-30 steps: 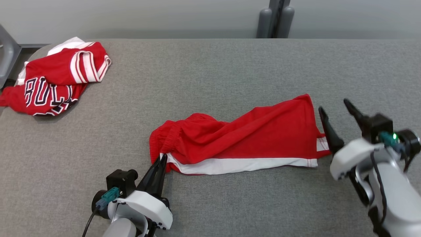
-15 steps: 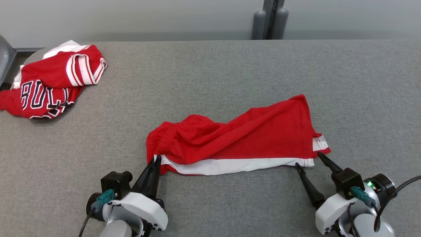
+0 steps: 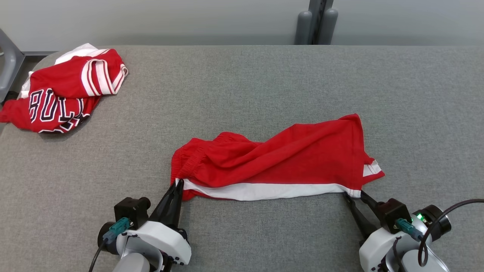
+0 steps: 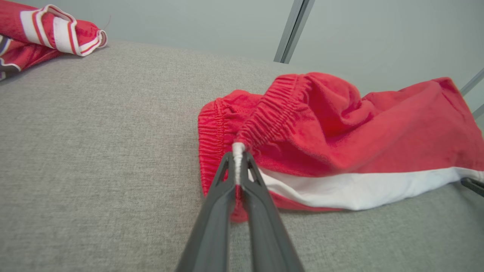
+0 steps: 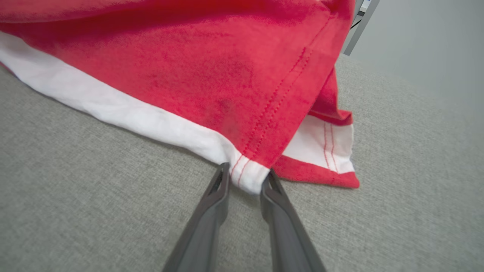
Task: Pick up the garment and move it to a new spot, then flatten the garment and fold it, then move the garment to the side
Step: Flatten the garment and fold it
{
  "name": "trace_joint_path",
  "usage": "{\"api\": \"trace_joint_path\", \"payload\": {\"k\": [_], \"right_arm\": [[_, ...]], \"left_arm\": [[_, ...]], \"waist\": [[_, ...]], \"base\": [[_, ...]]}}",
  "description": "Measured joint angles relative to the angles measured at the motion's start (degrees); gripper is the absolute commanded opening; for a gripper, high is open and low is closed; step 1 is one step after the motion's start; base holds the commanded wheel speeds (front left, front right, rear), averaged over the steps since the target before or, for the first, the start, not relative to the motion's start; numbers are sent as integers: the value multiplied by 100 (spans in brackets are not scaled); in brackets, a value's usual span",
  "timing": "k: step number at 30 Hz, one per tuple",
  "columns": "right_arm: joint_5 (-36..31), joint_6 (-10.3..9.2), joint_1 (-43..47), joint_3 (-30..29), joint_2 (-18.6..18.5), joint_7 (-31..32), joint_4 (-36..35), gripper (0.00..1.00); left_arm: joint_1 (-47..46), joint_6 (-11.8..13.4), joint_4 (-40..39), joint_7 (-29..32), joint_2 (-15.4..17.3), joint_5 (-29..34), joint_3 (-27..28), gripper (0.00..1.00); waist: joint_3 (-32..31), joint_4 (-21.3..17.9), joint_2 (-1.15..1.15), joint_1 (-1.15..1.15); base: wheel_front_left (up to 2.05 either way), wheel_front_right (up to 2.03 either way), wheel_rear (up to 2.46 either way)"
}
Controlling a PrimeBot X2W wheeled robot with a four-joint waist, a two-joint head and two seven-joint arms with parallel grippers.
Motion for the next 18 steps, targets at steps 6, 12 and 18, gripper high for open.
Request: {"api": "trace_joint_path", "payload": {"k": [6, 12, 18], "right_arm": [[38, 0, -68, 47, 16, 0, 108, 0], [323, 0, -55, -121, 32, 0, -337, 0], [789, 0, 118, -230, -21, 0, -1022, 0]], "left_arm": [[0, -2, 18, 0, -1, 16, 30, 0], [1, -27, -171, 0, -2, 23, 90, 0], [52, -79, -713, 0, -2, -446, 124, 0]], "waist": [[-7, -46, 0, 0], [-81, -103, 0, 0], [-271, -197, 0, 1]], "base": [[0, 0, 0], [0, 0, 0], [0, 0, 0]]}}
